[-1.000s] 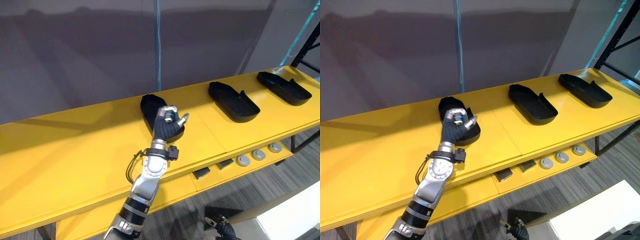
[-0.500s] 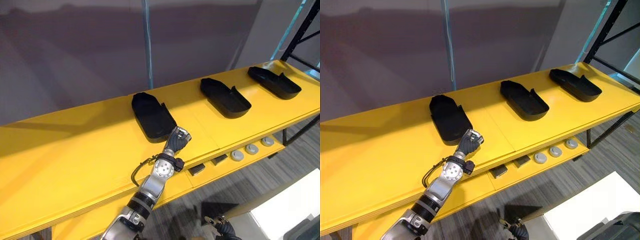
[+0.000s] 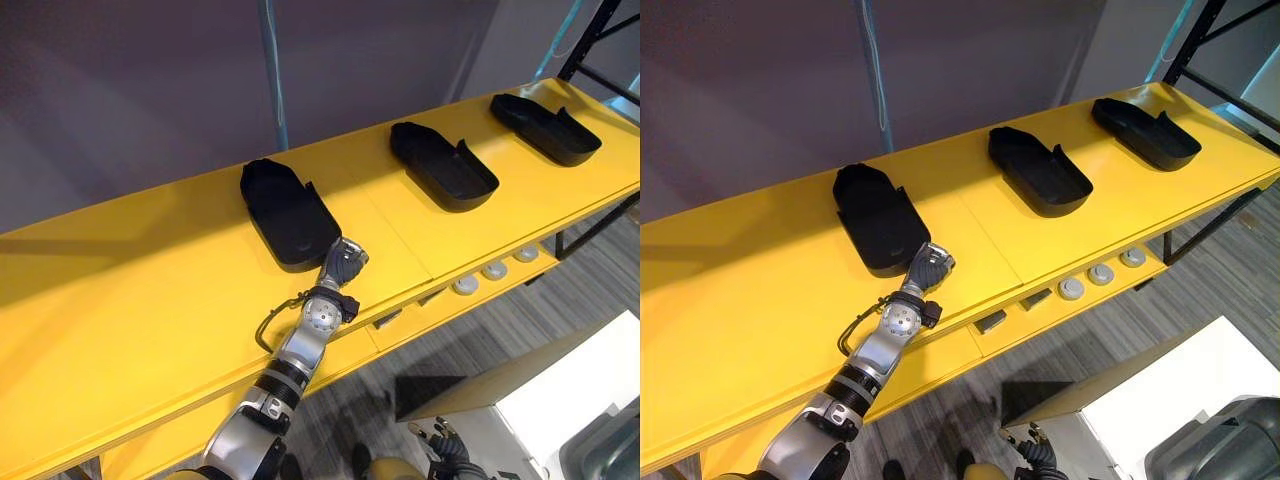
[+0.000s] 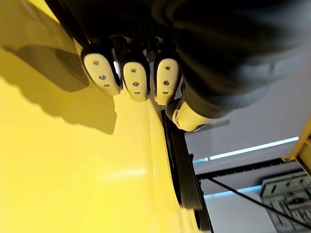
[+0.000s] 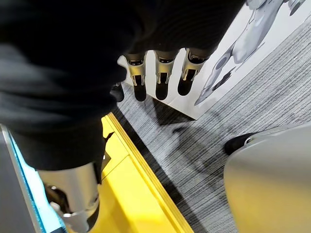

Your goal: Walk over and take plastic housings, then place them on the shelf

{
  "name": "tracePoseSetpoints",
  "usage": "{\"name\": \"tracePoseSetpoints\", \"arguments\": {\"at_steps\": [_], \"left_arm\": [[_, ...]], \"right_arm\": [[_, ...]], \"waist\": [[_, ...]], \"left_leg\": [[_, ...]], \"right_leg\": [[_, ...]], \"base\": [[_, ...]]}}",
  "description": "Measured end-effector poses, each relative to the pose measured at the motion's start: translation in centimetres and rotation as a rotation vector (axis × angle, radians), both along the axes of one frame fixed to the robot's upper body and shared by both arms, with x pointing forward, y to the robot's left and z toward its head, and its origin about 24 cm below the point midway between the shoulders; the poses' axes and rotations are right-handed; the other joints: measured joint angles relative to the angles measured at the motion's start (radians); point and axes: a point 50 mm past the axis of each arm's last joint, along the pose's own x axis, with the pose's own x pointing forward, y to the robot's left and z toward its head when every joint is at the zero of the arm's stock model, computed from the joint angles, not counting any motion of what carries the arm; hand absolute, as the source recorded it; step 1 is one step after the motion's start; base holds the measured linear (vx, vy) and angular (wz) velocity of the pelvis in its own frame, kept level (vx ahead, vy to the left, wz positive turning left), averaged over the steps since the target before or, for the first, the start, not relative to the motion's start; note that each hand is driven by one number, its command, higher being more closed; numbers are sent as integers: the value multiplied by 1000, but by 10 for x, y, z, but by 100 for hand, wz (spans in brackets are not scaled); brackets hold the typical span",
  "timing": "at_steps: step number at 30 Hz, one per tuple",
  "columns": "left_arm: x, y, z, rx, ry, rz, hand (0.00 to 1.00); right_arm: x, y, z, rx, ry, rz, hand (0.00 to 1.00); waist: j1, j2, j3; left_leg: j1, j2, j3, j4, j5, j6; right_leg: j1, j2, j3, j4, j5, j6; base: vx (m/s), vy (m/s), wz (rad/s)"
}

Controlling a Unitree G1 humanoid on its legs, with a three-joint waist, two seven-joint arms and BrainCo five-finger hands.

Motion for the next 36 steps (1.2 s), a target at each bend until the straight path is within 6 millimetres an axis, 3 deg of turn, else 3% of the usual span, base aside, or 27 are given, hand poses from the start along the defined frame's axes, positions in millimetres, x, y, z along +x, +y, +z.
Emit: {"name": "tracePoseSetpoints", "arguments": {"at_steps": [7, 13, 16, 21, 27, 32, 36], "left_arm": [[10, 32, -3, -36, 22, 149, 100], [11, 40, -6, -44, 34, 187, 100], [8, 32, -3, -29, 11, 162, 100], [-14, -1, 21, -55, -132, 20, 100], [-42, -17, 64, -213, -337, -85, 100], [-63, 5, 89, -303, -493, -58, 100], [-82, 53, 91, -337, -577, 101, 100]], "right_arm": [[3, 0, 2, -4, -11, -3, 0], [3, 0, 1, -7, -10, -6, 0], [2, 0, 1, -8, -8, -7, 0], [3, 0, 2, -10, -13, -8, 0], [1, 0, 1, -10, -11, -7, 0], [-1, -1, 0, -13, 1, -4, 0], [-3, -3, -2, -24, 13, 22, 0]], "waist": [[-1, 1, 7], [0, 1, 7], [3, 1, 10], [10, 2, 21], [34, 11, 25], [49, 20, 20], [66, 32, 7]], "left_leg": [[3, 1, 9, 0, 0, 0], [5, 0, 9, 0, 0, 0], [3, 0, 6, 0, 0, -1], [3, -1, -1, 0, 0, 0], [19, -1, -9, 0, -1, -1], [34, -1, -18, 0, -1, -1], [39, -1, -41, 0, 1, 1]], "right_leg": [[2, 1, 2, 0, 0, 0], [5, -1, 2, -1, 0, 0], [4, -1, 0, -2, 0, 0], [8, -2, -3, -5, 0, 0], [27, -2, -10, -7, -1, -1], [49, -3, -19, -13, -2, 0], [69, -4, -40, -24, -2, -1]], "base": [[-1, 3, 0], [-35, 28, 0], [-6, 7, 1], [0, 3, 1], [-23, 10, 3], [-45, 18, 8], [-11, 10, 15]]}}
